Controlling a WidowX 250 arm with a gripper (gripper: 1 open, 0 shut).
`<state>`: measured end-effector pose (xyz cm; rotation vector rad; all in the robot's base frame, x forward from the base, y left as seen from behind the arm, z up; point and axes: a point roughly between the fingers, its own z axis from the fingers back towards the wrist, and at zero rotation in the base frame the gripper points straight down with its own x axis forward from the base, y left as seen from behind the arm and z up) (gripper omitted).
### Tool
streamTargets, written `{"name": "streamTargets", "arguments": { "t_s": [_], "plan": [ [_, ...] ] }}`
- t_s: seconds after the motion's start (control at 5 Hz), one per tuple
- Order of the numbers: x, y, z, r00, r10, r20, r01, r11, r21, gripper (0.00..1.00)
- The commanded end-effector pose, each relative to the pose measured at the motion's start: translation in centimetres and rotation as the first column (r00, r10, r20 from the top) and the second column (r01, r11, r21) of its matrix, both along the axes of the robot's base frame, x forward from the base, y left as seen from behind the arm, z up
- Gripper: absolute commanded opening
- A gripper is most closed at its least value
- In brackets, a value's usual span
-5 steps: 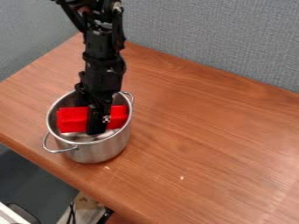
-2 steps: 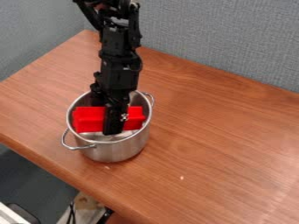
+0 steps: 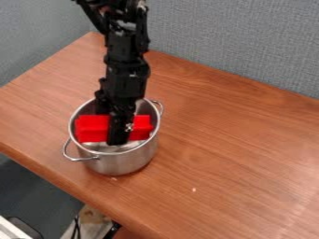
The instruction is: Move the red object from the metal pot to the table
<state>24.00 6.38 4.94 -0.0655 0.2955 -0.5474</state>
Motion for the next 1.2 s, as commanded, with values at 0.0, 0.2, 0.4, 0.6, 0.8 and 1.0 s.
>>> {"name": "streamTargets", "arguments": {
  "t_s": [0.0,0.2,0.4,0.6,0.8,1.0],
  "plan": [
    [0.4,0.6,2.6,0.996,-0.035,0.082,0.036,0.999,-0.007,0.00],
    [0.8,0.5,4.3,0.994,-0.007,0.110,0.007,1.000,-0.001,0.00],
    [1.1,0.4,6.1,0.990,0.022,0.139,-0.023,1.000,0.005,0.00],
    [1.9,-0.8,10.2,0.978,0.038,0.204,-0.048,0.998,0.042,0.00],
    [0.9,-3.3,11.0,0.965,-0.043,0.258,0.039,0.999,0.019,0.00],
    [-0.2,-5.2,10.3,0.950,-0.108,0.293,0.119,0.993,-0.019,0.00]
  ]
}}
